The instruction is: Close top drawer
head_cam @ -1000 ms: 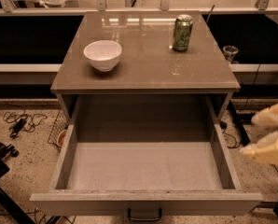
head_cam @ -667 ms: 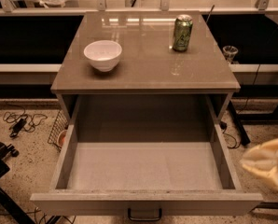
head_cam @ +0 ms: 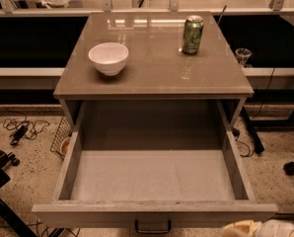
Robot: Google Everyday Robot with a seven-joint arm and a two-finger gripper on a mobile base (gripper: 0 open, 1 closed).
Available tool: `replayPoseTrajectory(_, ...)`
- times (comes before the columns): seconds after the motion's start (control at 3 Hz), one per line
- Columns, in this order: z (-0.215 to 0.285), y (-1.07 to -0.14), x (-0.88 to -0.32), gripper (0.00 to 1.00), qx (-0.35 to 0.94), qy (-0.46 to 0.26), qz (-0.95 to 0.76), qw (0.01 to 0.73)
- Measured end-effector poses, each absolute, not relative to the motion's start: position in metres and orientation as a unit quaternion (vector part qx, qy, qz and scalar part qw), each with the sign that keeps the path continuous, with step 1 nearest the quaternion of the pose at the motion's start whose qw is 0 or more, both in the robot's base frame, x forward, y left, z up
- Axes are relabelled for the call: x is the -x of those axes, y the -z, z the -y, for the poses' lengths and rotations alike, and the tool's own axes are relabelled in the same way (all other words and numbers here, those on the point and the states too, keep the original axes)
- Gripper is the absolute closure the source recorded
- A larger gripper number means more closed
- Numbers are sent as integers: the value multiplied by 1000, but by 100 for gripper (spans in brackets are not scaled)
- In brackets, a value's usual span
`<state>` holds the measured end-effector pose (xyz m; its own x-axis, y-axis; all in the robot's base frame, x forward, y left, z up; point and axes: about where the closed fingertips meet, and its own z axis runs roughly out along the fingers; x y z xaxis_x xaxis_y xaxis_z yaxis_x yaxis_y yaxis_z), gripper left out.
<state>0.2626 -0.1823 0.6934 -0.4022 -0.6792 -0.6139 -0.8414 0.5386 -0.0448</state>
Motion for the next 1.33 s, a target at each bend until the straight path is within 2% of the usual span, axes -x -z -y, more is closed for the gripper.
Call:
replayPoseTrajectory(0.67,178,-687,-265,100,463,-144,-826,289)
replayPoseTrajectory(1.33,161,-668,-318,100,469,-164,-820,284)
